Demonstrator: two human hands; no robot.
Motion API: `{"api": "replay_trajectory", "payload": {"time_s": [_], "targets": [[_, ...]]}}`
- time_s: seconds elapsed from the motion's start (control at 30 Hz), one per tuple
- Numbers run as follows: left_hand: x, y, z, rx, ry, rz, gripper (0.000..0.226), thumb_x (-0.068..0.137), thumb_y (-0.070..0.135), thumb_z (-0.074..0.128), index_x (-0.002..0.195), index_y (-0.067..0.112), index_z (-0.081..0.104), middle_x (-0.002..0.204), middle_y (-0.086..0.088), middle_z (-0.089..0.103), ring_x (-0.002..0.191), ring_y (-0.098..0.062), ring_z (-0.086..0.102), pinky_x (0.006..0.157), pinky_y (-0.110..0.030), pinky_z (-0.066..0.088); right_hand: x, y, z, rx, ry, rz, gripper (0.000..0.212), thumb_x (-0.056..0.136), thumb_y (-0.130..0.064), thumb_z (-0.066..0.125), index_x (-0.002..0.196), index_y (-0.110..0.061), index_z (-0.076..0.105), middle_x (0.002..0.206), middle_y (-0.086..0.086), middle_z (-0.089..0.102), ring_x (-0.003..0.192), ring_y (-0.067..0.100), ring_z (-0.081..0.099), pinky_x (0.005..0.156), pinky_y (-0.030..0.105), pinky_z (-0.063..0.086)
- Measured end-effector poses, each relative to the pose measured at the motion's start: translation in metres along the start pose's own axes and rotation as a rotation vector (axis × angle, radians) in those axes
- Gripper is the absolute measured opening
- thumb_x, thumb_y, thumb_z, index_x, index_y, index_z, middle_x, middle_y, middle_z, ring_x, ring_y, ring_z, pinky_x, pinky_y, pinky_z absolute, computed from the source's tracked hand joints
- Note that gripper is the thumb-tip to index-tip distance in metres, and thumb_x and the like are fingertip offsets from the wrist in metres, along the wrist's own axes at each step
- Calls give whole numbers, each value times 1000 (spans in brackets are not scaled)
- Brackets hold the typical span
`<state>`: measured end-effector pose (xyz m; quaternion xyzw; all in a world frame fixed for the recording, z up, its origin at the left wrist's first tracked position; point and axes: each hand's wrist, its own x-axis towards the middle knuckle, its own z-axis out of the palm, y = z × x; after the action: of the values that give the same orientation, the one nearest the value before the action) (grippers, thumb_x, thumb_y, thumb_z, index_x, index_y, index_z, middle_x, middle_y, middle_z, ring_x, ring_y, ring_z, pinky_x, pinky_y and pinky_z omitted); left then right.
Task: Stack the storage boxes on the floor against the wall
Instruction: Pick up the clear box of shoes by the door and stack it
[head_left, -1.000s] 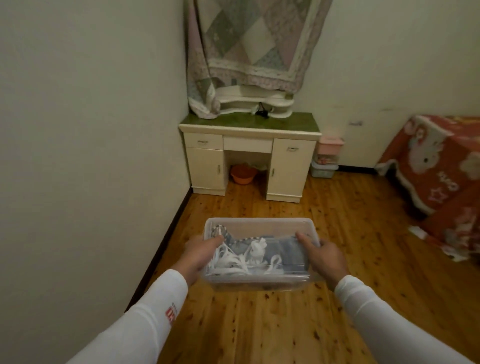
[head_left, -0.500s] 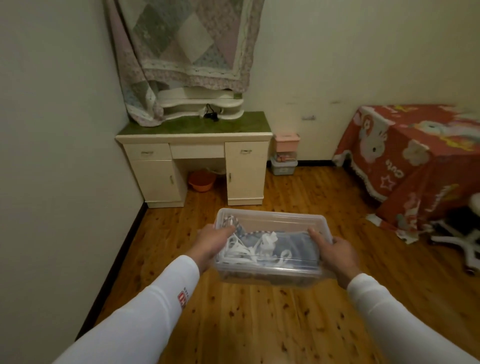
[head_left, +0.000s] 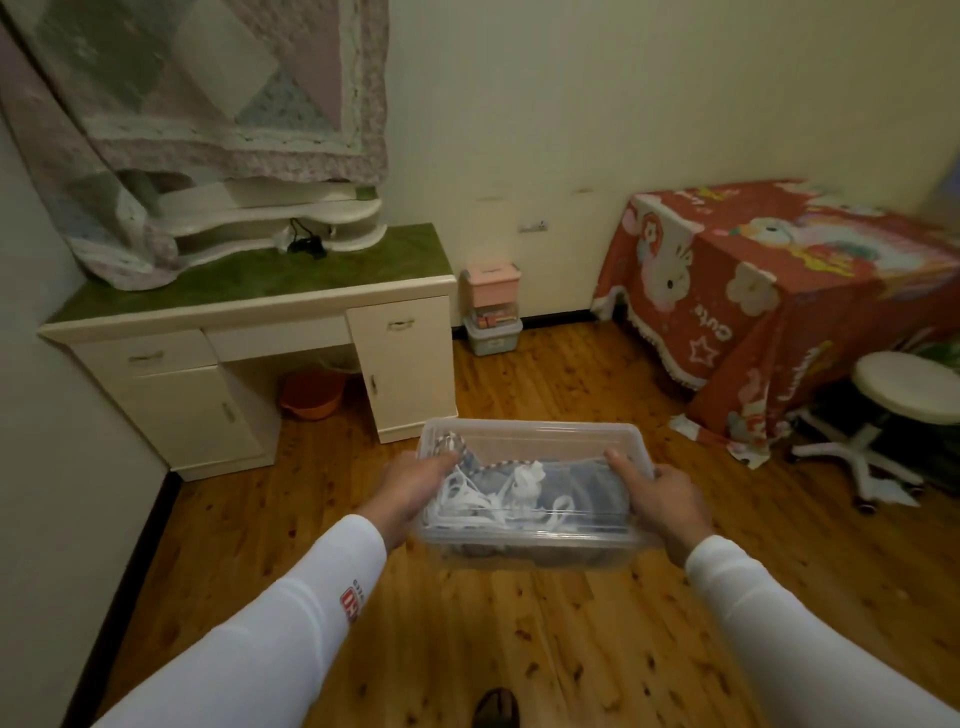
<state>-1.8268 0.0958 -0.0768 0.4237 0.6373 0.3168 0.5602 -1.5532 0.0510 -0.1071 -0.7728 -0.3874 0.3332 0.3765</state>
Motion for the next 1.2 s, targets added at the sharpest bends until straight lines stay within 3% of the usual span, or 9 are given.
{"api": "replay_trajectory", "payload": {"time_s": [0.27,0.4,0.5,0.57,0.7,0.83,1.0,1.13,1.2], "targets": [[135,87,48,52,-91,15,37,88,40,62,115,15,64,92,-4,74,73,-19,73,53,-26,53,130,-45,-11,-9,106,79,58,78,-72,56,101,-19,64,92,2,70,79,22,67,73,40,58],[183,124,66,97,-111,56,35,90,39,61,112,13,67,91,-7,74,76,-23,72,60,-30,55,183,-71,-22,-36,136,53,62,77,-74,54,105,-19,67,93,1,71,77,18,65,60,28,48],[218,145,82,109,-127,60,36,88,41,62,111,14,67,98,-10,73,85,-28,71,79,-43,58,223,-81,-28,-13,126,62,63,79,-72,54,106,-17,67,94,2,71,79,19,65,61,29,47],[244,159,94,119,-119,59,36,87,43,63,110,15,67,98,-10,73,85,-29,71,83,-46,57,251,-87,-31,-27,133,75,64,79,-73,53,105,-16,65,93,2,69,79,19,64,59,28,46],[293,183,119,115,-112,44,37,86,44,64,110,16,65,90,-6,74,74,-25,73,70,-38,59,310,-94,-33,-69,129,73,64,79,-74,51,102,-16,64,90,0,67,74,15,61,52,25,40],[356,207,154,91,-90,33,43,86,44,64,117,15,63,94,-5,73,74,-21,73,56,-28,54,392,-101,-40,-83,89,60,60,78,-74,53,95,-17,64,88,1,68,75,17,63,57,29,46],[428,250,200,36,-46,-7,46,85,47,64,119,15,61,95,-6,74,75,-22,74,61,-32,57,503,-124,-57,-119,32,18,58,77,-75,53,92,-20,63,86,-1,67,78,19,64,73,37,53],[477,287,227,-3,-4,5,18,88,40,63,92,22,64,60,10,72,52,-6,69,39,-17,48,581,-143,-64,-117,-25,-29,60,78,-75,52,95,-19,65,91,1,69,80,19,64,78,38,54],[503,305,235,-4,26,8,15,88,36,63,87,21,63,57,12,70,50,-8,68,35,-17,46,616,-155,-64,-115,-66,-38,60,78,-74,52,96,-18,64,92,2,68,82,20,64,79,40,54]]}}
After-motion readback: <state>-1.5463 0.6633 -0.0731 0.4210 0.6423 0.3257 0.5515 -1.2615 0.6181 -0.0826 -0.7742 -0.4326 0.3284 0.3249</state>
